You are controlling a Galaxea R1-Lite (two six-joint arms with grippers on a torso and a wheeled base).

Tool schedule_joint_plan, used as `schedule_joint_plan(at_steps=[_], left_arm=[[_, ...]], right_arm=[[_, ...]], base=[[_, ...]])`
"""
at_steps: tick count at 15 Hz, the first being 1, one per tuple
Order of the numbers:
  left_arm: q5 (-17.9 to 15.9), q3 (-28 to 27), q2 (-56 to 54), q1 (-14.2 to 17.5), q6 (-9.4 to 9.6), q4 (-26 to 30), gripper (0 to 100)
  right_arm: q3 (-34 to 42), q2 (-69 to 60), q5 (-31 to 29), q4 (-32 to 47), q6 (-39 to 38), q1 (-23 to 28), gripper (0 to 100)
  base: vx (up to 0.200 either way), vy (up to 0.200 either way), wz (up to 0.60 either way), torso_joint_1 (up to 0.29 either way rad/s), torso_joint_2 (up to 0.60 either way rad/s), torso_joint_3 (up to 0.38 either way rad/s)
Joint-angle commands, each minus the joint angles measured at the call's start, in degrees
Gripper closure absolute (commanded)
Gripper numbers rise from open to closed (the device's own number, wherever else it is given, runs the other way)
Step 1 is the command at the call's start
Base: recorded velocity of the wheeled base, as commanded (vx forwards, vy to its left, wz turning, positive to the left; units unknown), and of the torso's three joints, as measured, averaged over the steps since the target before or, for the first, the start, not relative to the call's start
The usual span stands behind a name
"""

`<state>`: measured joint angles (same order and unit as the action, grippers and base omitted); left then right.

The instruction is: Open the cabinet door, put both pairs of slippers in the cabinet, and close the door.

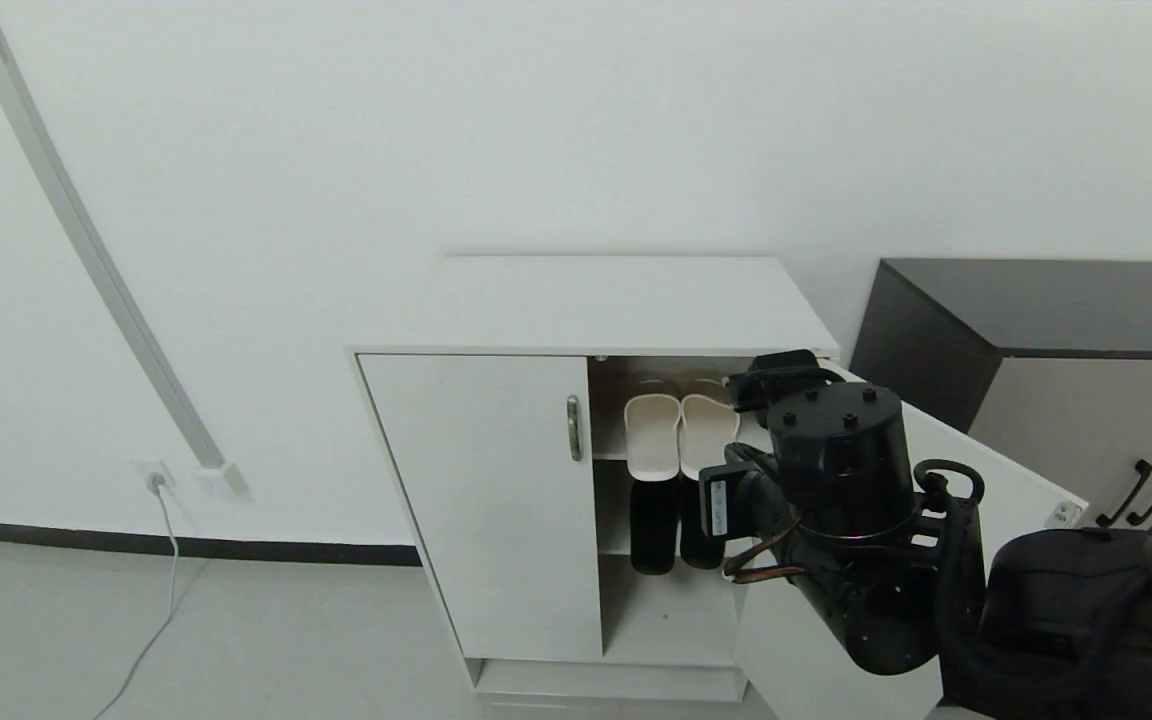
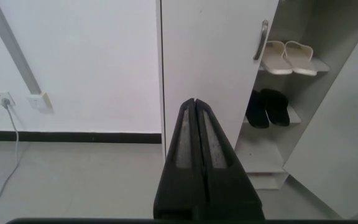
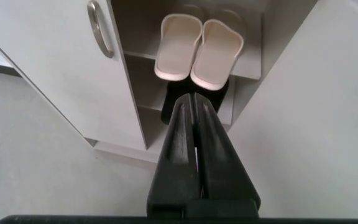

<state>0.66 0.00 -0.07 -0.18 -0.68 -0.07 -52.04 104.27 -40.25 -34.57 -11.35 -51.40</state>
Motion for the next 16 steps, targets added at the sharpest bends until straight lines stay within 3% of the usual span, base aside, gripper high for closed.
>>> schedule_joint_plan(at_steps=[1, 10, 16], left_arm=[[0.04, 0.0, 0.07, 0.01, -0.02, -0.01, 100], [0.04, 0.0, 0.07, 0.01, -0.02, -0.01, 100], [0.04, 0.0, 0.07, 0.01, -0.02, -0.01, 100]], right_arm=[[0.01, -0.03, 0.0, 0.03, 0.01, -0.02, 100], [0.01, -0.12, 0.0, 0.12, 0.1, -0.02, 100], [0.89, -0.29, 0.0, -0.14, 0.36, 0.42, 100]], base=[[0.0, 0.0, 0.0, 0.212, -0.52, -0.305], [0.0, 0.0, 0.0, 0.25, -0.58, -0.323], [0.0, 0.0, 0.0, 0.159, -0.35, -0.189]])
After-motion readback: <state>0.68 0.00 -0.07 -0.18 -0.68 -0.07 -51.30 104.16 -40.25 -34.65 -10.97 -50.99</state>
